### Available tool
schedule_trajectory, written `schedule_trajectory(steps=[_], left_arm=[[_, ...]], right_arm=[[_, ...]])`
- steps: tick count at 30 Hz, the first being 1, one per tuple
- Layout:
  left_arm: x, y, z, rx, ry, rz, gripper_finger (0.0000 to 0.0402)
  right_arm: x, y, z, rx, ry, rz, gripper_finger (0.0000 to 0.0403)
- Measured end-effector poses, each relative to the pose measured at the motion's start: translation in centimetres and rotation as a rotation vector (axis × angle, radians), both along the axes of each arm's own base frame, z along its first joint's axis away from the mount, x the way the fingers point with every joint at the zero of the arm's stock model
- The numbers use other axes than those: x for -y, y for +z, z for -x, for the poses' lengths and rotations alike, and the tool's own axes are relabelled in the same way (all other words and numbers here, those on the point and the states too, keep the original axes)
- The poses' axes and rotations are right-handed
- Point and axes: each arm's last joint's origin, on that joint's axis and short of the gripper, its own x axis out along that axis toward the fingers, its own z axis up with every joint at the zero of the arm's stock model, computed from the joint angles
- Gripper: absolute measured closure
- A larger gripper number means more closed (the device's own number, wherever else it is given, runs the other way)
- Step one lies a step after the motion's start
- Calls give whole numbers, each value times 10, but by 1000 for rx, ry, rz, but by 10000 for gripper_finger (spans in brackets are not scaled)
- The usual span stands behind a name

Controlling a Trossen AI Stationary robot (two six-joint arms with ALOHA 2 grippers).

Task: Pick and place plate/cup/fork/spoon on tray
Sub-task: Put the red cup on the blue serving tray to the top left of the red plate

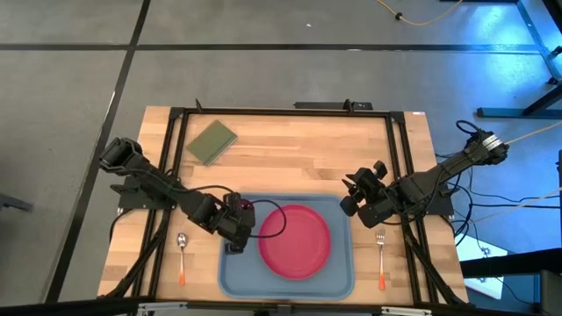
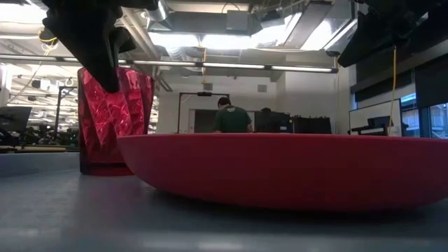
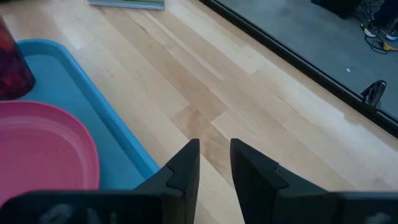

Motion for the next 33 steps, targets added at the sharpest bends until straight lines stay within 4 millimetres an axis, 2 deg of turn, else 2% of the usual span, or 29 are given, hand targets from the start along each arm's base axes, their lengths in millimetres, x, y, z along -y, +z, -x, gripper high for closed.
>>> schedule_trajectory(steps=[6,17,23,33], left_arm=[[-1,0,0,2,25,13,366],[-5,1,-2,5,46,19,304],[-4,2,-3,7,62,33,293],[0,26,-10,49,48,68,295]], right_arm=[[0,0,0,0,0,0,309],[0,0,0,1,-1,-2,309],[0,0,0,1,-1,-1,309],[0,0,0,0,0,-2,309]])
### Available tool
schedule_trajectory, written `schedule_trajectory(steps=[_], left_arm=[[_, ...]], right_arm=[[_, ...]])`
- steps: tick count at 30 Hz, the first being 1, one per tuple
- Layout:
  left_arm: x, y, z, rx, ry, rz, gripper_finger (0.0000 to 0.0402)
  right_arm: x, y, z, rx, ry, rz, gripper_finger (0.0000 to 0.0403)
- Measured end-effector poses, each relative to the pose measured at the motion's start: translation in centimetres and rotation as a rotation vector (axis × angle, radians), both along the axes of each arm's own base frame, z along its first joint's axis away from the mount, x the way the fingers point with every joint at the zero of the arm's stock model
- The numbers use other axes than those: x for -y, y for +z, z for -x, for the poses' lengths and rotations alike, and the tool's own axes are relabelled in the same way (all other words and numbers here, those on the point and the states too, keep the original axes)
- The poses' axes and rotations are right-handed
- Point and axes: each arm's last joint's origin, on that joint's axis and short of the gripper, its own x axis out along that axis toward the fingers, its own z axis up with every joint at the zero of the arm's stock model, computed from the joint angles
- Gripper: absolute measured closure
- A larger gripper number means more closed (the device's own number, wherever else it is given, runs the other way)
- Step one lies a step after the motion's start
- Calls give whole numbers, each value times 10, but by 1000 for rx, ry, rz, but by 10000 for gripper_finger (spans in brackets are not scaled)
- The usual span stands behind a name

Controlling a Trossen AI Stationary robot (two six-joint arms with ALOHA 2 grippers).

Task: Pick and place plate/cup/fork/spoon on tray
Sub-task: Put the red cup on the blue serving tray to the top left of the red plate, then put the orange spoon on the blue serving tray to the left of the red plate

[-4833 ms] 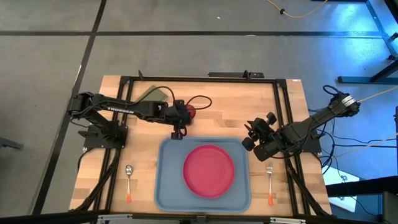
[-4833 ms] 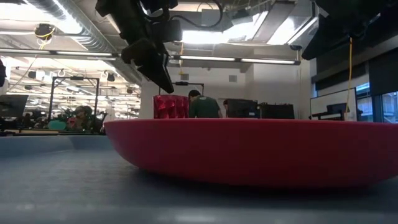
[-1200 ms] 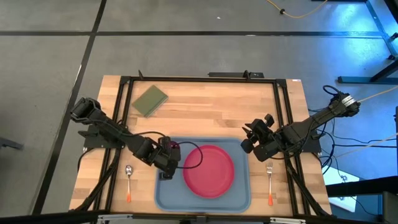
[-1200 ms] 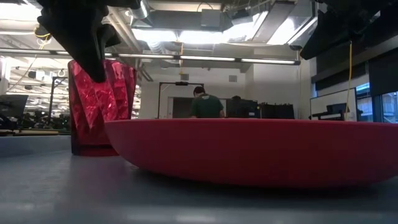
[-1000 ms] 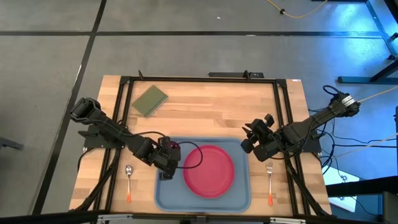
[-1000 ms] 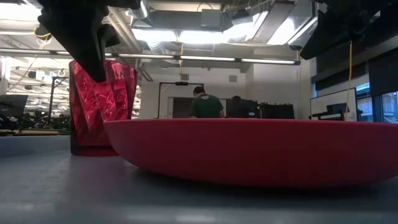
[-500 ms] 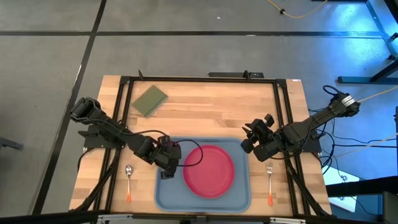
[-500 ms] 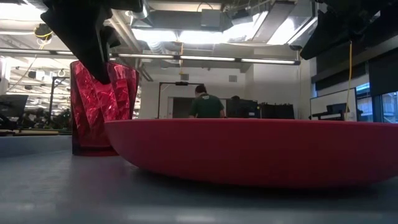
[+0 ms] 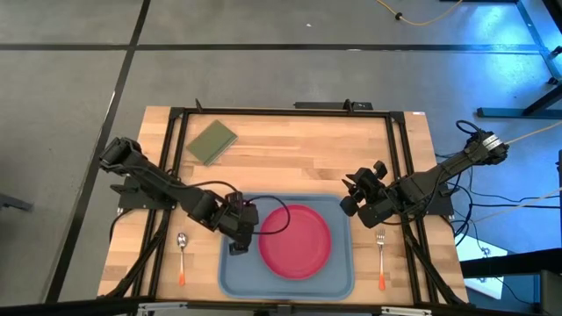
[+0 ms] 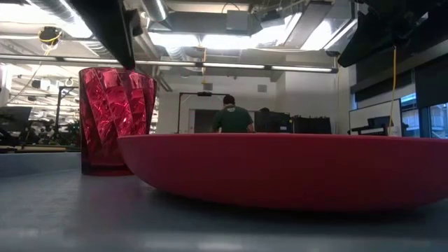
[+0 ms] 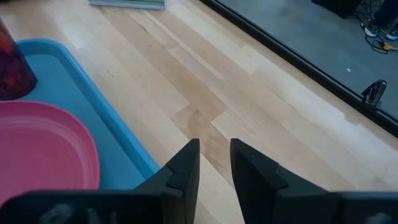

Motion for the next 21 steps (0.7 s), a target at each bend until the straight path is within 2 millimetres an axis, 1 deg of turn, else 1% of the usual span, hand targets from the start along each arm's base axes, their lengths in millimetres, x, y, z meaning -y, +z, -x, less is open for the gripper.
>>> schedule_trajectory(steps=[3,6,9,11,17,21], left_arm=[[-1,9,2,-33,0,-16,295],[-3,23,5,-79,-1,-36,295],[-3,40,11,-129,13,-38,295],[-2,46,15,-158,29,-30,295],[9,47,35,-273,65,-51,295],[16,46,51,-322,134,-99,295]], right_arm=[[0,0,0,-1,0,0,308],[0,0,0,-9,6,-13,309],[-1,-1,0,-25,20,-43,309],[-2,-2,0,-42,30,-84,308],[-6,-5,1,-62,2,-311,309],[-12,-7,5,-64,-40,-436,308]])
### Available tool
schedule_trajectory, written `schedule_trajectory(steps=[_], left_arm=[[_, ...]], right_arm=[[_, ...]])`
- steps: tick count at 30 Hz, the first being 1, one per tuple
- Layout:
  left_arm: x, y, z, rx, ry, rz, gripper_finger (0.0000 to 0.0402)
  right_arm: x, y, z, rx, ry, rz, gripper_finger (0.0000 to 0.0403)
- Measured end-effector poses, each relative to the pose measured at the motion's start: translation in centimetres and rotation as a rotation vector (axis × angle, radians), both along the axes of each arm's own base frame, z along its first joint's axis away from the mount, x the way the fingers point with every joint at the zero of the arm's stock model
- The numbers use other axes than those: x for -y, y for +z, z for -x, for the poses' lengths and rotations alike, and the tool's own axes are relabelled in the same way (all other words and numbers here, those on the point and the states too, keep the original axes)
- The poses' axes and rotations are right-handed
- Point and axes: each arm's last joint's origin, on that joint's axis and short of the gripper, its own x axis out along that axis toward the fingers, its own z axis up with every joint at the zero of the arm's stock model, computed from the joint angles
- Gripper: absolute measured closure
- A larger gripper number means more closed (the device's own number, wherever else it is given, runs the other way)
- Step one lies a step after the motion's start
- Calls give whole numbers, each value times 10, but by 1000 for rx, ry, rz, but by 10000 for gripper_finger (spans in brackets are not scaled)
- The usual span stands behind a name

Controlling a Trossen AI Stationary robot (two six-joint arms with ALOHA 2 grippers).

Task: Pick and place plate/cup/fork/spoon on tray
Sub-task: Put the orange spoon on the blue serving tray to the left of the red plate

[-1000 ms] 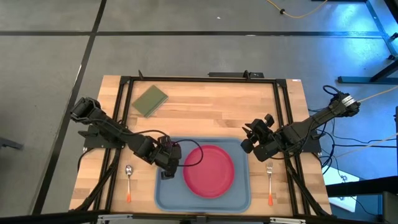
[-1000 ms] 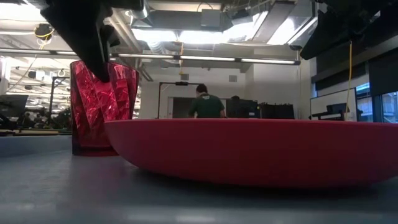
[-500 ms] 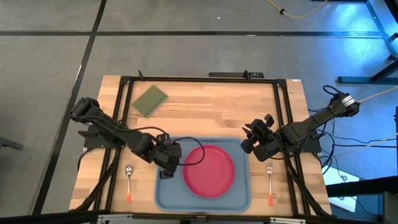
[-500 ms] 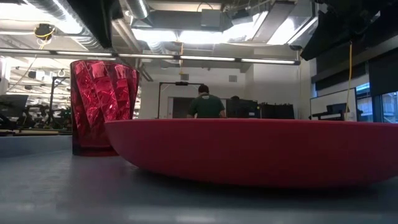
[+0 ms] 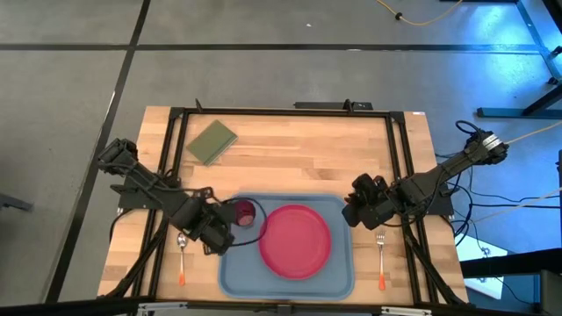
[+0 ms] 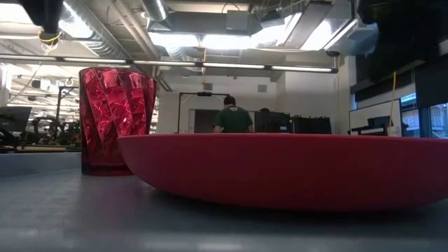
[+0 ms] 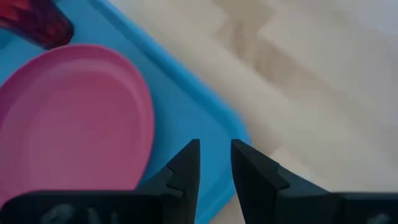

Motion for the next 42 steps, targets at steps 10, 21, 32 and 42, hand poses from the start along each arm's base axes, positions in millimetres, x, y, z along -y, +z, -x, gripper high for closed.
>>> schedule_trajectory(steps=[10,21,32,42], left_arm=[[30,-4,25,52,139,-8,295],[55,-37,70,-5,550,31,295],[77,-57,106,-15,744,78,295],[82,-69,124,11,853,77,295]], right_arm=[[-36,-25,21,-186,-204,-199,309],[-80,-63,40,-360,-444,-253,309],[-113,-91,42,-434,-493,-369,309],[-122,-98,40,-464,-479,-369,309]])
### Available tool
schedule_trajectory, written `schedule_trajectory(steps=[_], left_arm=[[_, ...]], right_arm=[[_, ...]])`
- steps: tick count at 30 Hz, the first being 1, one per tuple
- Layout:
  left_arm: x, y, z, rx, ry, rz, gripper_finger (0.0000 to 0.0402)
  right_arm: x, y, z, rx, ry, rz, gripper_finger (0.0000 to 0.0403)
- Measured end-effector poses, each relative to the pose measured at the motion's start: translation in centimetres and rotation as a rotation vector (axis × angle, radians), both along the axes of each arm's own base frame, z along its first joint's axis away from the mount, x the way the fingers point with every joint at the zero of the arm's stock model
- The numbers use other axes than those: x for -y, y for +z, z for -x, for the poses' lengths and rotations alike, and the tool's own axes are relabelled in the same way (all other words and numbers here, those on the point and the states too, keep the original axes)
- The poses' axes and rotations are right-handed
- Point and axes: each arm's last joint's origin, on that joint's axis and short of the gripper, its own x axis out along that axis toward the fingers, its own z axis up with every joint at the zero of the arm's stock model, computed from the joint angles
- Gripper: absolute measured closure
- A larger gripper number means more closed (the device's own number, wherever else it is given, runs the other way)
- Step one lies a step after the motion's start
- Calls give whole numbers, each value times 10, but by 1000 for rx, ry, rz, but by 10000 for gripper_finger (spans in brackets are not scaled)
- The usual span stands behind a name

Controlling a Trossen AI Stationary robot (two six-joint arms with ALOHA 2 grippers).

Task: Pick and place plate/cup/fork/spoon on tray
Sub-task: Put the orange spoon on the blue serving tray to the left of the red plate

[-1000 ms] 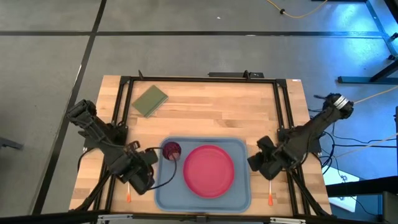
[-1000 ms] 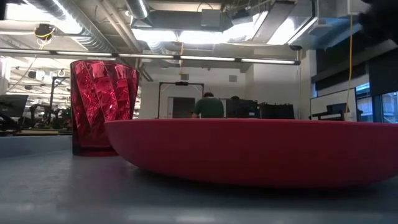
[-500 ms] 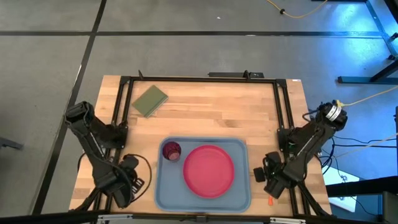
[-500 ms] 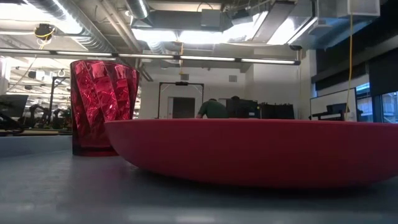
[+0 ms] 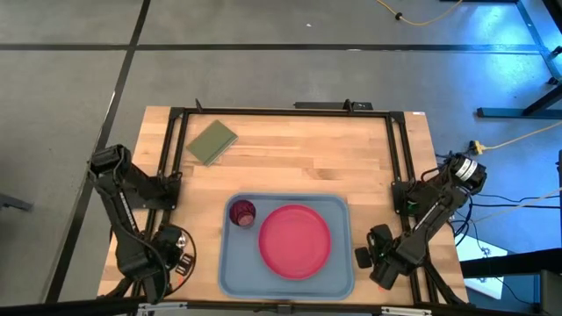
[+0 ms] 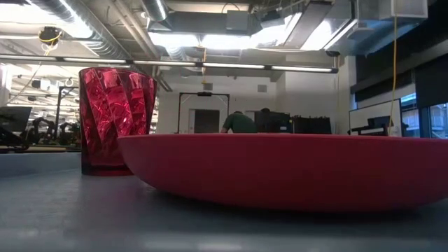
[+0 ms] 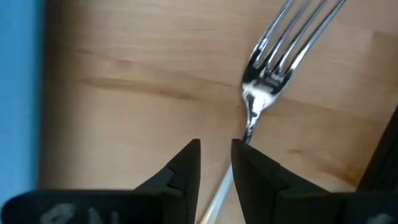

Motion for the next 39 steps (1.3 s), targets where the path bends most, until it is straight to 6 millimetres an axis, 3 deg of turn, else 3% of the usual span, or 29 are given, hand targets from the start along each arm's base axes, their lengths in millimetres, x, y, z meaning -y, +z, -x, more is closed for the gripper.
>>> schedule_trajectory(steps=[9,19,29,39], left_arm=[[-6,-46,-4,42,36,82,295],[-10,-77,-7,-74,63,64,295],[7,-63,-20,-85,89,80,295],[14,-88,-27,-213,90,-40,295]], right_arm=[[-17,25,-4,41,59,-30,309],[-20,29,2,31,85,-15,309],[-20,29,3,28,89,-9,309],[-20,29,4,38,121,-1,308]])
